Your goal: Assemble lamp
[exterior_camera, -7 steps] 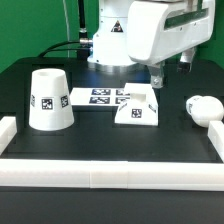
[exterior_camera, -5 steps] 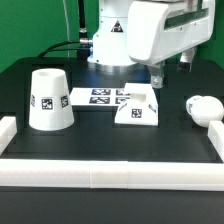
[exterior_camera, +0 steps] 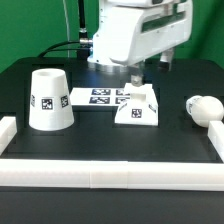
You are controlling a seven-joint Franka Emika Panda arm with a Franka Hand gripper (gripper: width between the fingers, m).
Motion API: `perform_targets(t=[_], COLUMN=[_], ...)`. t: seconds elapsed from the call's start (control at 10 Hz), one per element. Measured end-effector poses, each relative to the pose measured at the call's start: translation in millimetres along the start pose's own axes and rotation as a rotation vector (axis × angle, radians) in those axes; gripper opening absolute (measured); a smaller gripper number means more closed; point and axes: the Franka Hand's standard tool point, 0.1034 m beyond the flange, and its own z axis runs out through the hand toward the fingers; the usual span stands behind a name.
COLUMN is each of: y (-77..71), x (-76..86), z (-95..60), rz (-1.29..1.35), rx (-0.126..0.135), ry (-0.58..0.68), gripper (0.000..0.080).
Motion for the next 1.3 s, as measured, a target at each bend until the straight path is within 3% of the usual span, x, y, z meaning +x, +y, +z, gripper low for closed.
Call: perform_targets(t=[0.1,0.2,0.5,0.8,1.0,1.3], y=[-9.5,-13.0,-12.1,-16.3,-23.4,-25.3], x=[-16.3,-20.3,-19.1,-22.6,-29.6,-26.3], z=[3.9,5.1,5.9,12.1,19.6,19.4], rz=[0.014,0.029,0.042,0.383,0.635,0.827], rx=[0.006,0.011,0.012,0.005,0.019,0.035], ry=[-0.008,-0.013,-0.013,0.002,-0.003,0.005], gripper=[0.0699,0.0699,0.0699,0.0699,0.0699,0.0699])
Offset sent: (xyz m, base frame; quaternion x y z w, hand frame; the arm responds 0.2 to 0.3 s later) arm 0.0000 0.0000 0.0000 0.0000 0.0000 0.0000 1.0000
